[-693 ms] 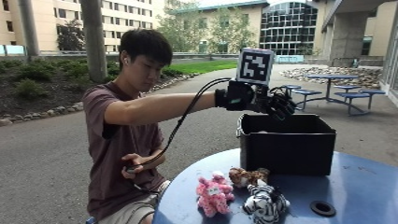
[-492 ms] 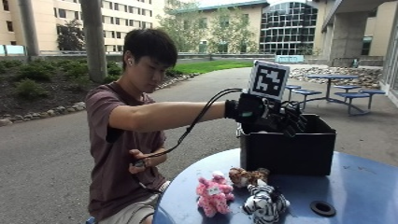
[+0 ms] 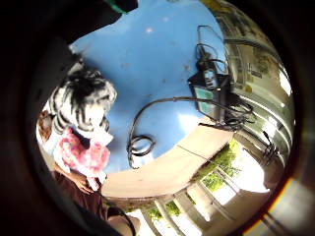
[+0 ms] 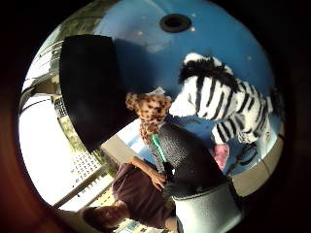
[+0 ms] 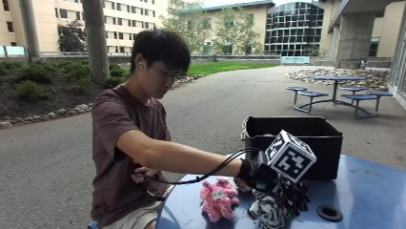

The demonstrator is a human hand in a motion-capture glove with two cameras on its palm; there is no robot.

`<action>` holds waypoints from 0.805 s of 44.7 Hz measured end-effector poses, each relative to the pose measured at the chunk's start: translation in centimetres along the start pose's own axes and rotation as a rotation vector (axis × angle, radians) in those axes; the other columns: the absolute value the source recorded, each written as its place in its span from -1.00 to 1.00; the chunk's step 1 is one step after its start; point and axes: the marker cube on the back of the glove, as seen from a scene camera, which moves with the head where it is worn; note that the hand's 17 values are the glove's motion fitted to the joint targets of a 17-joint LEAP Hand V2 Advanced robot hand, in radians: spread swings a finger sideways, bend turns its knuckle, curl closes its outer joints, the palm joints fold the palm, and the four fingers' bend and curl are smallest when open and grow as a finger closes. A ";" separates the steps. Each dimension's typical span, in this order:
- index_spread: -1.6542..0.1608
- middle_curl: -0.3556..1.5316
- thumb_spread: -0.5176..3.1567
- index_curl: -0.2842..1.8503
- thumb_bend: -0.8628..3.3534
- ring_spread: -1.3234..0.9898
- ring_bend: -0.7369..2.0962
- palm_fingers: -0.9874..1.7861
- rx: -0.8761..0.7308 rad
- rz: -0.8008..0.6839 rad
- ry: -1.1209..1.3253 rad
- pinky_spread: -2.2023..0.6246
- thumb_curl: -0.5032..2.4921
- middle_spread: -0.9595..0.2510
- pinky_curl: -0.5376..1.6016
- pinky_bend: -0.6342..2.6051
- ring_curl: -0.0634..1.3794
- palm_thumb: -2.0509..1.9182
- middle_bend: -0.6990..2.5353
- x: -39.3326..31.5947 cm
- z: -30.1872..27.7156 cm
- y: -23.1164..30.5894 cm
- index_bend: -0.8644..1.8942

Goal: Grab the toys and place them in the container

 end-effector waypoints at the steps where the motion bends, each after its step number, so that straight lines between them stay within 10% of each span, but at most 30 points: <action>1: 0.58 -0.39 -0.02 -0.66 -0.59 0.06 -0.16 -0.42 -0.020 0.003 0.014 0.55 -0.54 0.52 -0.22 -0.10 -0.66 0.04 -0.45 0.1 0.9 -0.3 -0.33; 7: 0.59 -0.35 -0.01 -0.66 -0.57 0.06 -0.08 -0.35 -0.043 0.017 0.080 0.55 -0.51 0.54 -0.22 -0.12 -0.61 0.10 -0.41 0.1 5.2 -1.8 -0.35; 19: 0.60 -0.10 0.08 -0.74 -0.42 -0.11 0.38 0.62 0.254 0.042 0.101 0.28 -0.41 0.32 -0.20 -0.06 -0.35 0.37 0.02 -0.6 6.7 -2.9 -0.34; 36: 0.63 -0.01 0.14 -0.51 -0.27 -0.13 0.36 0.76 0.320 0.035 0.096 0.25 -0.24 0.23 -0.17 -0.16 -0.30 0.59 0.16 -2.7 3.8 -2.8 0.28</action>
